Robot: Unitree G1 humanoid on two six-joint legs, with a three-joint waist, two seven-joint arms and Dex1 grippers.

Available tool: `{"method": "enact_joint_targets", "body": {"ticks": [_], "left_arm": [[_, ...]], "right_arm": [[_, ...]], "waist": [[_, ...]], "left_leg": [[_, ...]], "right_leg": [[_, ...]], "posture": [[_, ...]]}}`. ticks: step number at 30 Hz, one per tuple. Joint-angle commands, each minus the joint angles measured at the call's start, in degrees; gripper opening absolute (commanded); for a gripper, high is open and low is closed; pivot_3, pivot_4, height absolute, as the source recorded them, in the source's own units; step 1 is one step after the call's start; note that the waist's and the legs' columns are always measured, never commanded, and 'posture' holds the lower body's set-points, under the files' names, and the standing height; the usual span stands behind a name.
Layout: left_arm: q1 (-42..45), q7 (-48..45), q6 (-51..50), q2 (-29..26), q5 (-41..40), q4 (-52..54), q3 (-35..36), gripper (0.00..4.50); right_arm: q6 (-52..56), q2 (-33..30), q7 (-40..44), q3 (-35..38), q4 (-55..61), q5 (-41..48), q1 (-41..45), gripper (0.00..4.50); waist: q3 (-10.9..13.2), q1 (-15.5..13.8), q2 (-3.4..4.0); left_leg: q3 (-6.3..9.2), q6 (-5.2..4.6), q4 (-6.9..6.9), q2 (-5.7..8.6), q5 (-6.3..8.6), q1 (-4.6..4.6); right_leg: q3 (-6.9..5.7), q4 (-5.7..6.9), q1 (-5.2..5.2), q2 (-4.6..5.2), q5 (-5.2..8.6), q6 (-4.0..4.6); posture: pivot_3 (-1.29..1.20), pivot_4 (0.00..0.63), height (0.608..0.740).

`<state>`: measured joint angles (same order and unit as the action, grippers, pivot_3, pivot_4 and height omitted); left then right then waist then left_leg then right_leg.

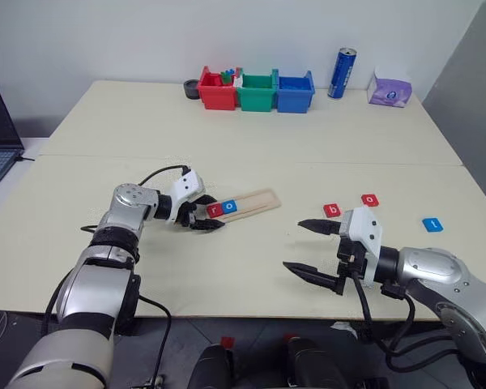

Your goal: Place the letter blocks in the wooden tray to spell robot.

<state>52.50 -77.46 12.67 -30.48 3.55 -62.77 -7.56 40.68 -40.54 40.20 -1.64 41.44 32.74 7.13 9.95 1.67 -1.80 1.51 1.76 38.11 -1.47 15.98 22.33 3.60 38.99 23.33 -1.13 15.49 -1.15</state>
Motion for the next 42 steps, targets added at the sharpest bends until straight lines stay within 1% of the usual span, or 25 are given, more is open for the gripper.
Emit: {"method": "enact_joint_targets", "body": {"ticks": [1,4,9,14,22,27,33,42], "left_arm": [[-4.0,-5.3,-1.2,1.6,0.3,6.1,-3.1,3.37],[-7.9,-6.4,-4.7,2.8,-0.9,15.0,-4.1,3.37],[-14.0,-5.8,-14.4,4.3,-3.0,31.4,-6.0,3.37],[-15.6,-4.0,-20.7,5.4,-3.6,39.3,-7.8,3.37],[-15.8,-2.2,-25.0,5.9,-3.0,45.4,-11.8,3.37],[-14.7,1.1,-24.5,6.9,-1.5,46.9,-13.7,3.37],[-14.7,2.7,-25.2,7.7,-1.4,48.5,-15.3,3.37],[-14.6,2.6,-25.0,7.8,-1.6,50.0,-17.0,3.37]], "right_arm": [[-0.7,-2.9,1.3,4.7,2.9,0.9,-3.5,4.50],[-0.6,-4.5,1.5,7.6,4.6,1.6,-7.0,4.50],[-0.3,-4.8,0.7,11.5,6.6,2.5,-11.6,4.50],[-0.2,-4.8,-0.1,13.2,7.8,3.1,-14.5,4.50],[-0.6,-6.7,1.2,18.4,8.5,3.0,-21.9,4.50],[-1.8,-7.9,2.8,22.3,8.1,1.6,-26.5,4.50],[-2.1,-8.1,3.4,23.9,7.9,2.0,-27.9,4.50],[-2.5,-8.6,3.8,23.5,7.5,1.0,-28.5,4.50]], "waist": [[0.0,-0.2,-0.01],[-0.1,-0.3,0.03],[-0.1,-0.4,0.03],[-0.1,-0.3,0.03],[-0.1,-0.3,0.03],[-0.1,-0.3,0.03],[-0.1,-0.2,0.03],[-0.1,-0.2,0.02]], "left_leg": [[0.02,0.00,0.00,0.00,0.00,0.01],[0.03,-0.01,-0.01,-0.06,0.00,0.03],[0.04,-0.01,0.08,0.00,0.00,0.01],[0.04,-0.01,0.13,-0.01,0.00,-0.03],[0.03,-0.01,0.13,0.00,0.00,-0.04],[0.01,-0.01,0.13,0.00,0.00,-0.04],[-0.02,-0.01,0.14,0.00,0.00,-0.06],[-0.03,-0.01,0.14,0.02,0.00,-0.07]], "right_leg": [[-0.02,0.00,-0.01,0.03,0.00,0.00],[-0.01,0.00,-0.02,0.18,0.02,-0.04],[0.01,0.01,-0.11,0.26,0.03,-0.07],[0.02,0.05,-0.13,0.21,0.13,-0.25],[0.04,0.04,-0.13,0.18,0.14,-0.27],[0.07,0.04,-0.13,0.19,0.17,-0.32],[0.09,0.04,-0.14,0.16,0.17,-0.33],[0.12,0.04,-0.14,0.15,0.17,-0.33]], "posture": [[0.00,0.150,0.740],[0.00,0.150,0.740],[0.00,0.150,0.740],[0.00,0.150,0.740],[0.00,0.150,0.740],[0.00,0.150,0.740],[0.00,0.150,0.740],[0.00,0.150,0.740]]}}
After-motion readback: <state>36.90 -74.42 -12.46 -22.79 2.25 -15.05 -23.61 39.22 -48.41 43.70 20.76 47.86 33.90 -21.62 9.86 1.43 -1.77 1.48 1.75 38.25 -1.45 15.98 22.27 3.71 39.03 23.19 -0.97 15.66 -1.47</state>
